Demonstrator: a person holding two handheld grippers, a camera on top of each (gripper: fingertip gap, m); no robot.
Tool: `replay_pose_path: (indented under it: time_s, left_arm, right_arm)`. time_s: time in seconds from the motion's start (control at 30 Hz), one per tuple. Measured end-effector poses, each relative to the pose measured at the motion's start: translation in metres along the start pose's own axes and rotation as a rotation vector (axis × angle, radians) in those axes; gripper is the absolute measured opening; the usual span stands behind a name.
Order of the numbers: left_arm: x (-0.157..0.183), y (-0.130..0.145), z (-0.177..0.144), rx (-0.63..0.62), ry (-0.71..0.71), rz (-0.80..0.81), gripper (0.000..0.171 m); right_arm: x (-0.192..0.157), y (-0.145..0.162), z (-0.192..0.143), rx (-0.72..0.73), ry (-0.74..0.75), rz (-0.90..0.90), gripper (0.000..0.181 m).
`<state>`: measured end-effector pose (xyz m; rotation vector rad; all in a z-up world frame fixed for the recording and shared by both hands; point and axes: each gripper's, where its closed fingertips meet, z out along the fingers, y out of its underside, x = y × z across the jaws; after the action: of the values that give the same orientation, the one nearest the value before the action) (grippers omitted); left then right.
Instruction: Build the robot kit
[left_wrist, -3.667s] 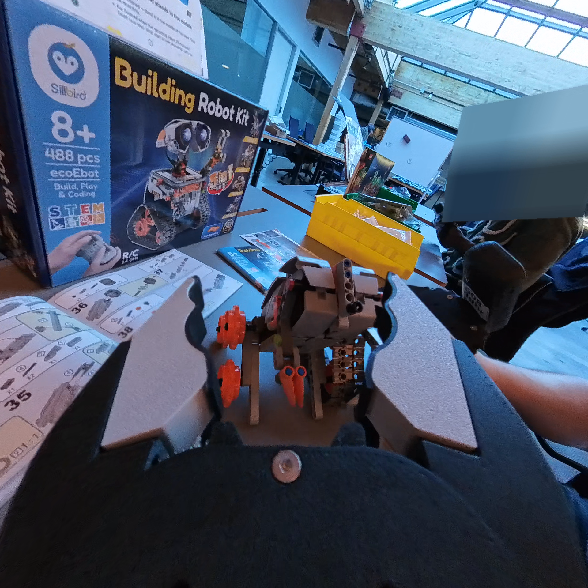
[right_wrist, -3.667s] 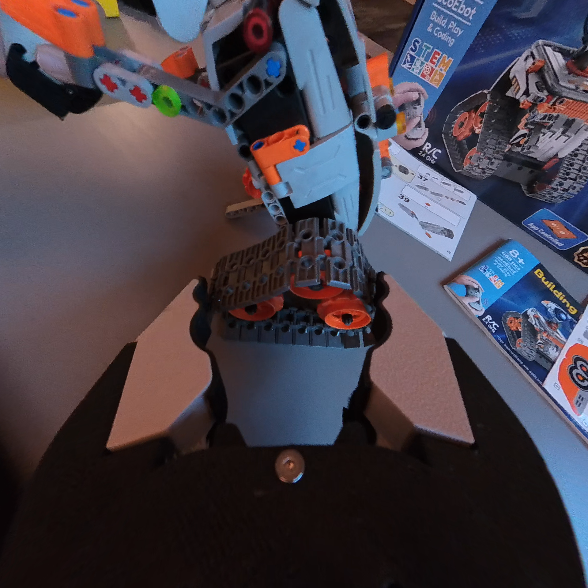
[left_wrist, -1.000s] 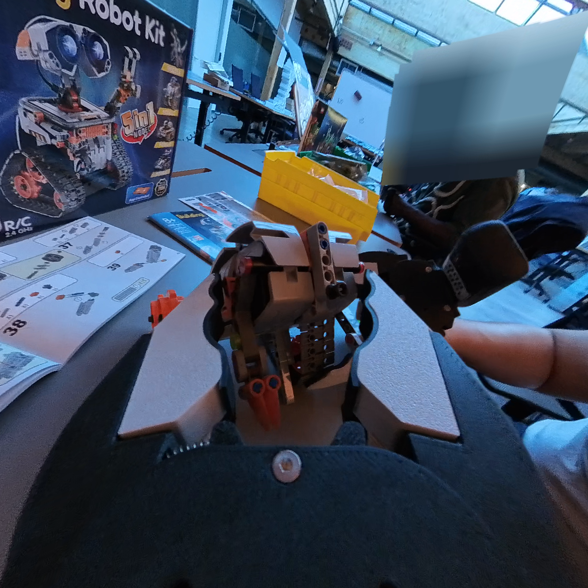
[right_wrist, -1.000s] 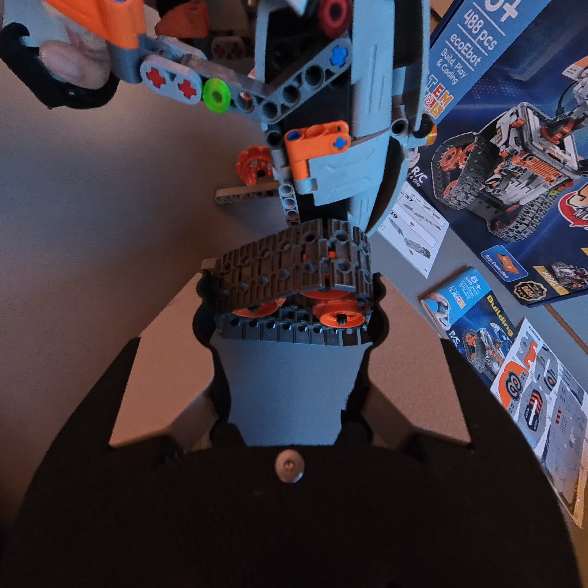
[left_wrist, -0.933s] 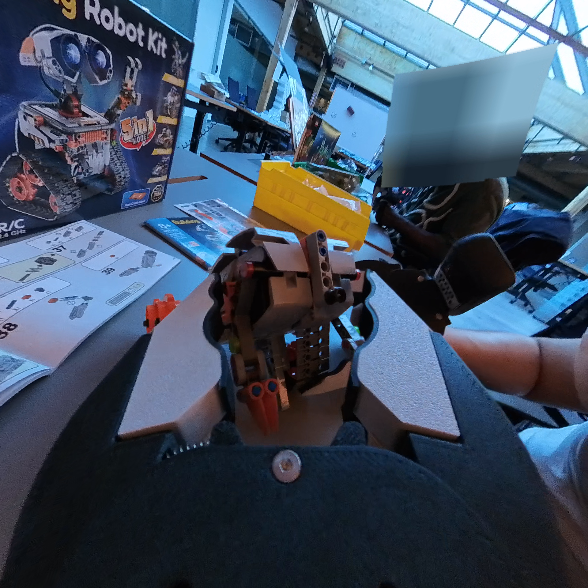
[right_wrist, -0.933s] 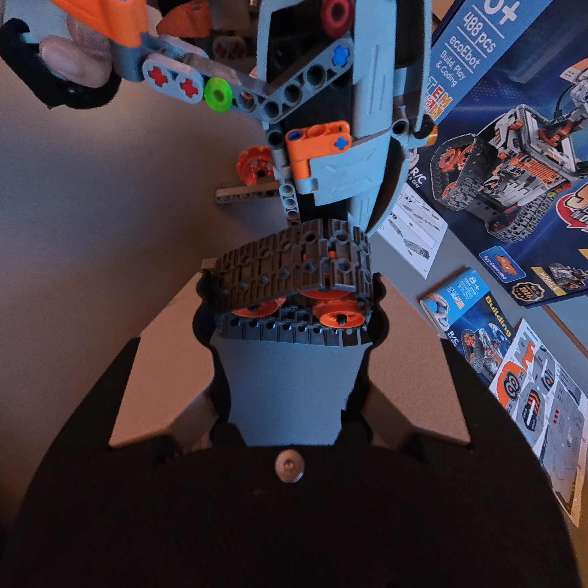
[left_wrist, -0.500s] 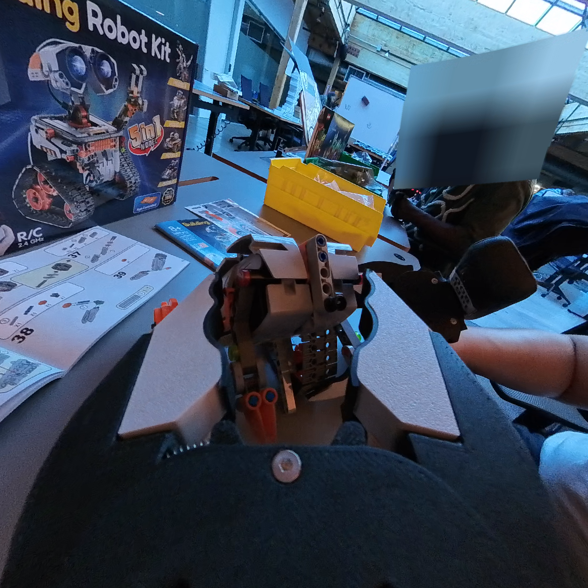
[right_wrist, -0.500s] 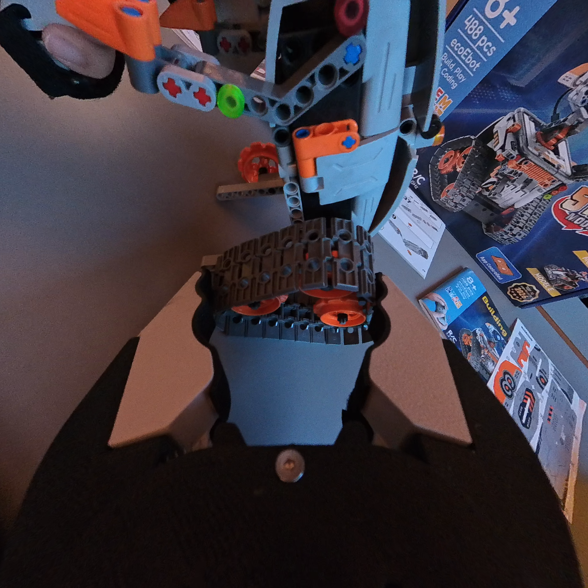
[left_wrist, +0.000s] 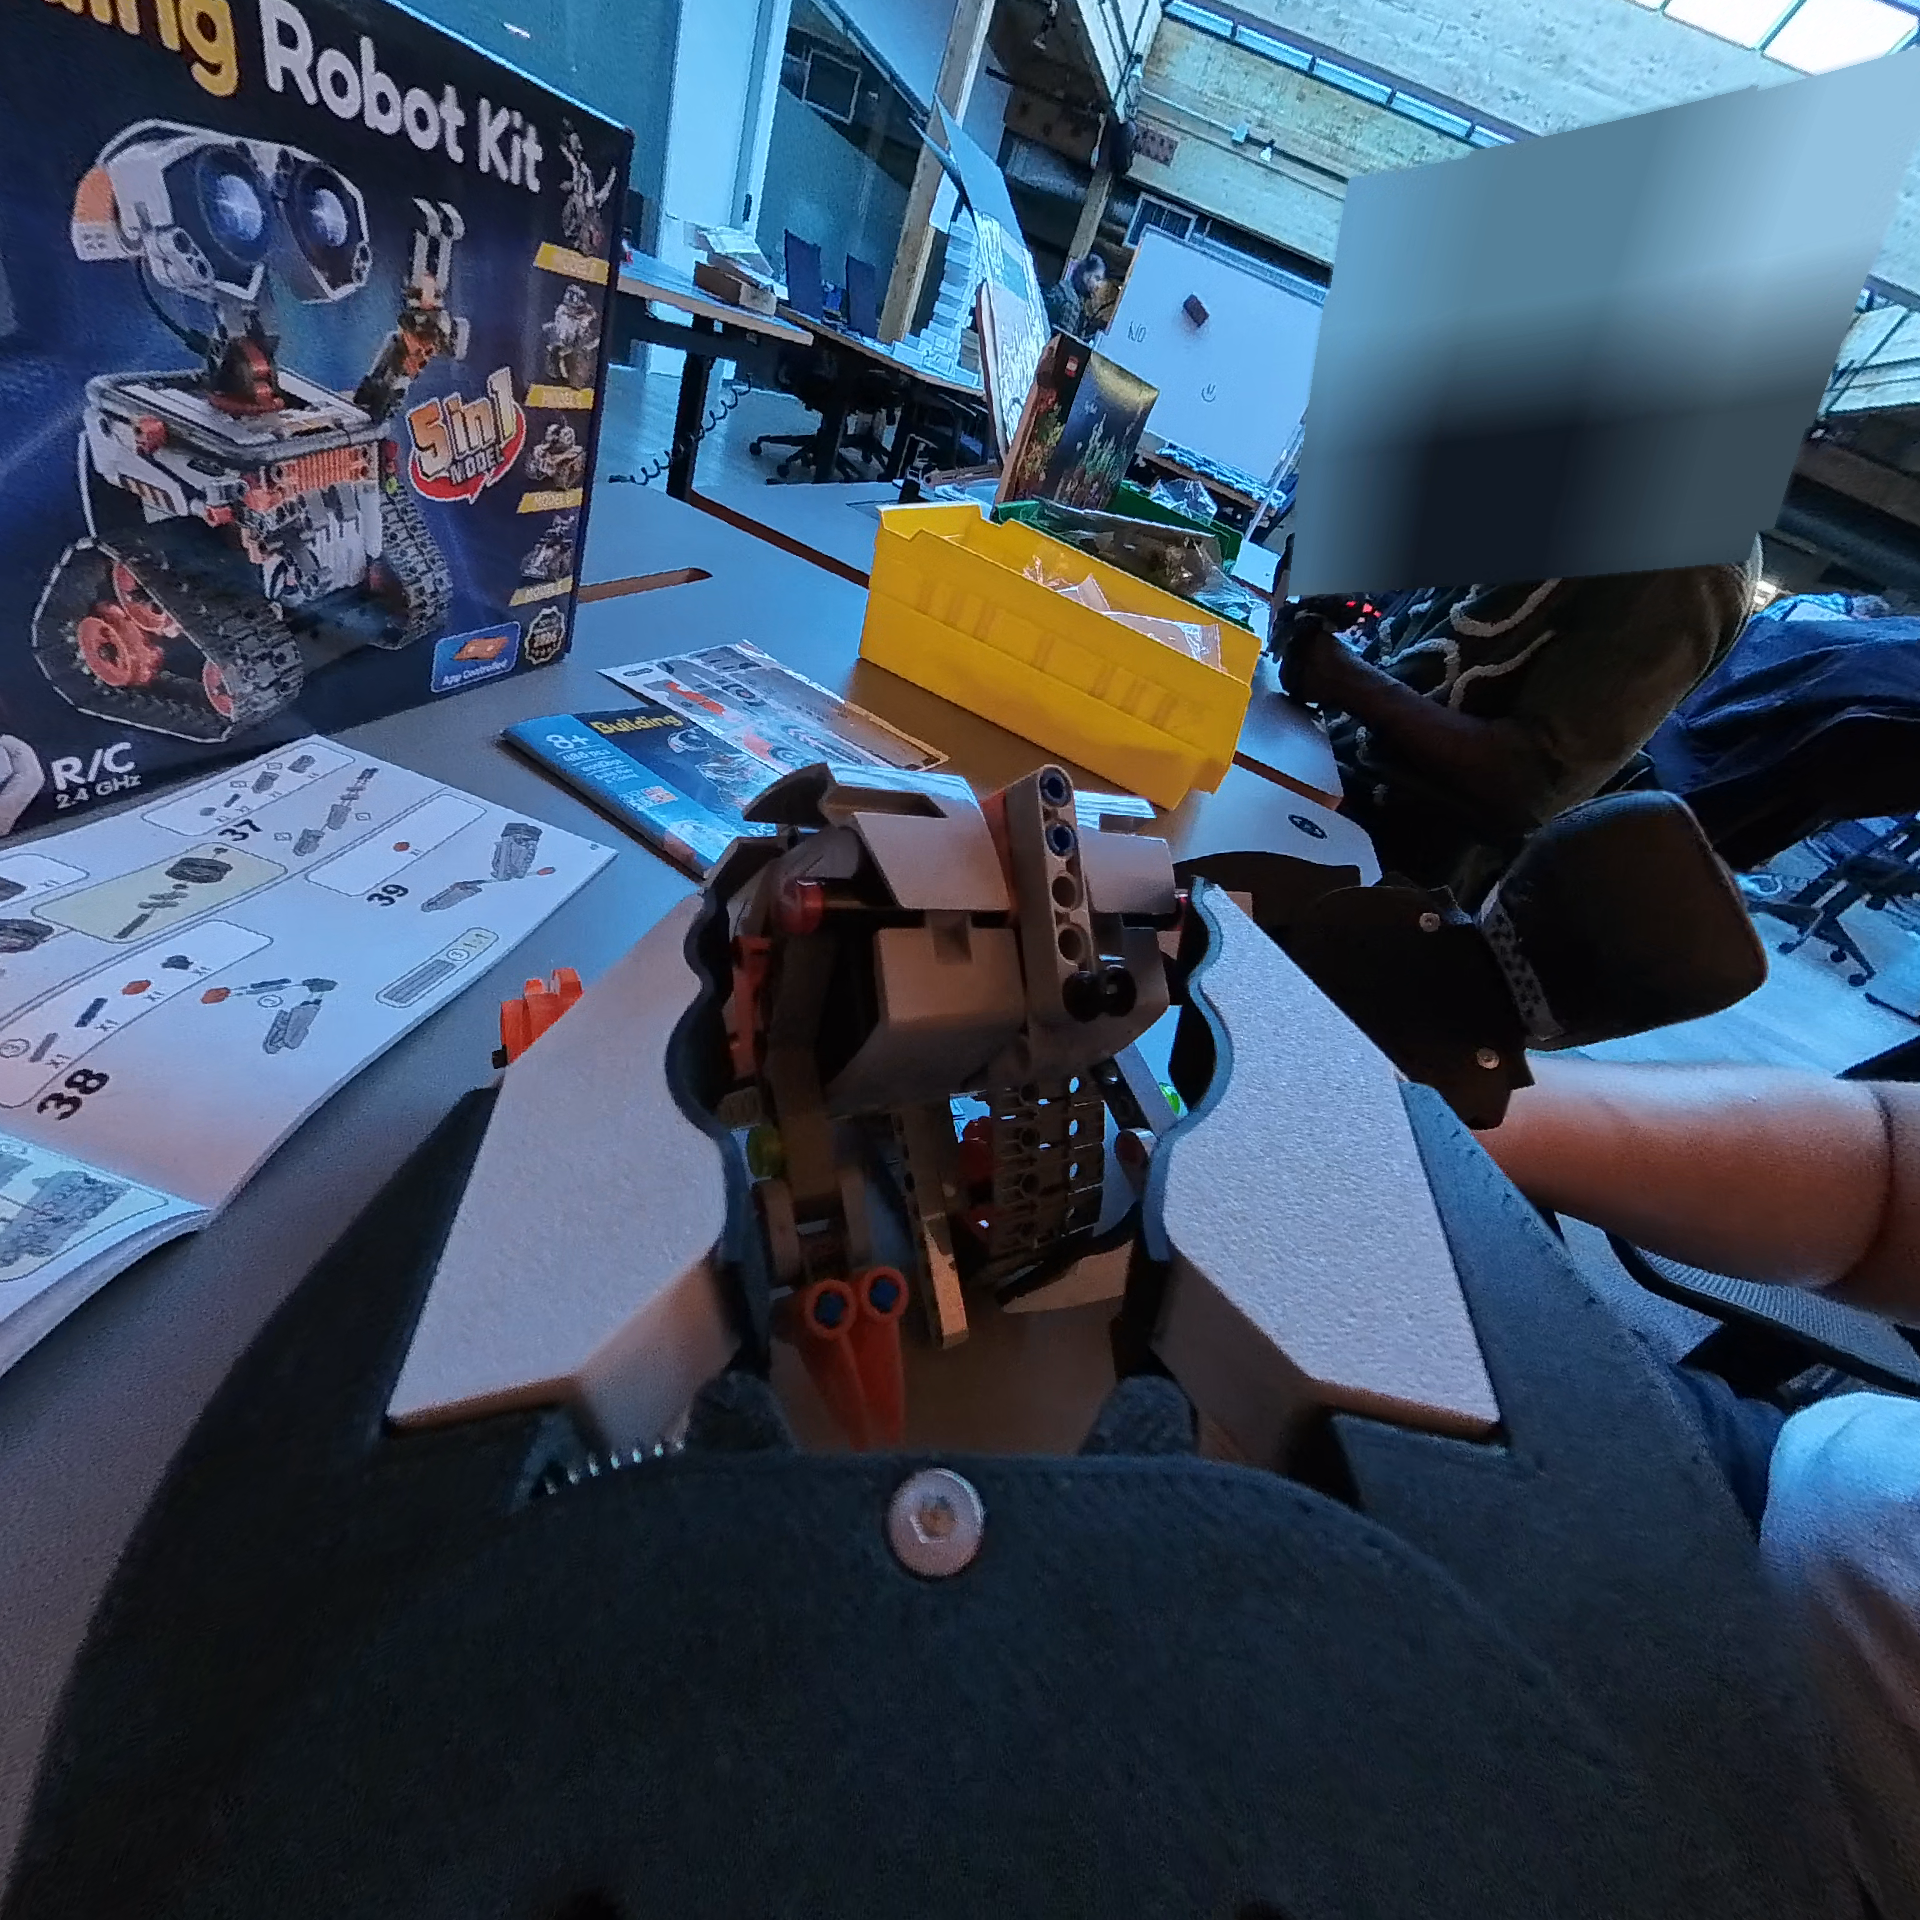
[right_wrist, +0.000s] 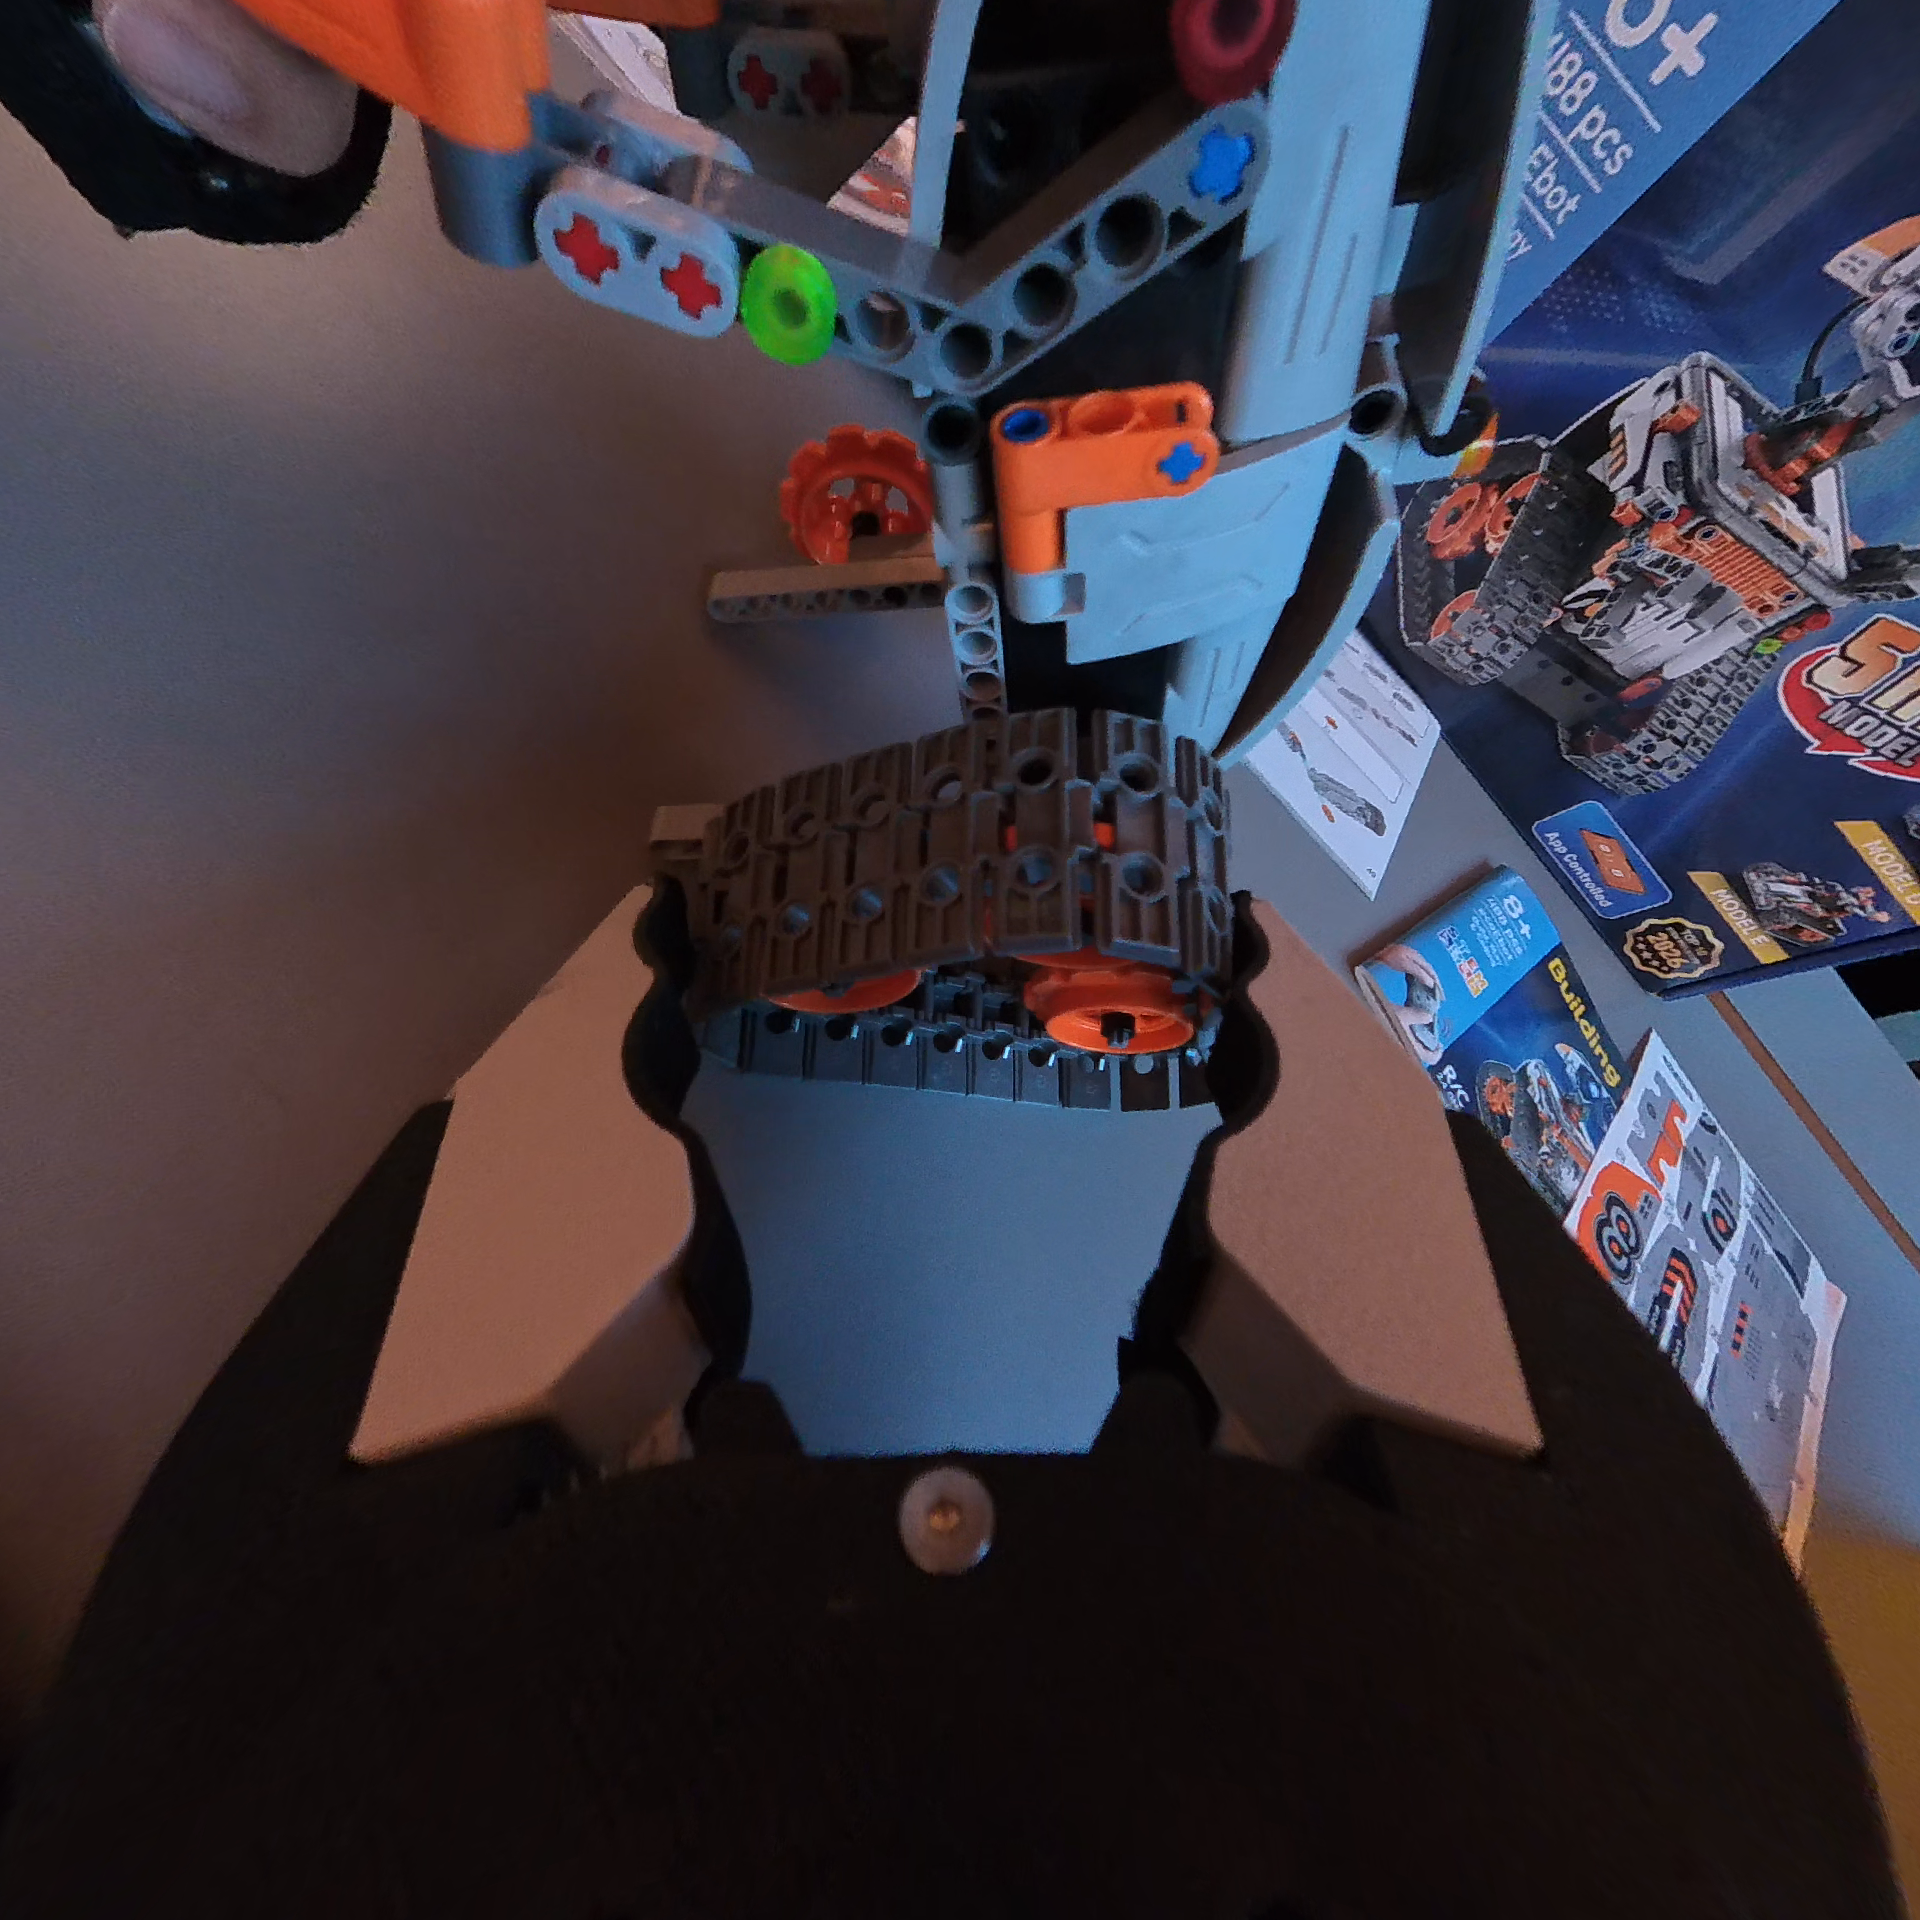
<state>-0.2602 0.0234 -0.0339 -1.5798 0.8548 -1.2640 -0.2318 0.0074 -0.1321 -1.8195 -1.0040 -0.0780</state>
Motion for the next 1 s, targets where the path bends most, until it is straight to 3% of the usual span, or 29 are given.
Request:
replay_pose_path:
  time_s: [0.6, 1.0]
  left_arm:
    - [-0.007, 0.000, -0.005, 0.018, -0.019, -0.030, 0.085]
    - [-0.008, 0.000, -0.005, 0.013, -0.001, -0.062, 0.085]
  right_arm:
    - [0.000, 0.002, 0.010, -0.108, 0.036, -0.033, 0.104]
    - [-0.001, -0.010, 0.004, -0.008, -0.086, 0.184, 0.101]
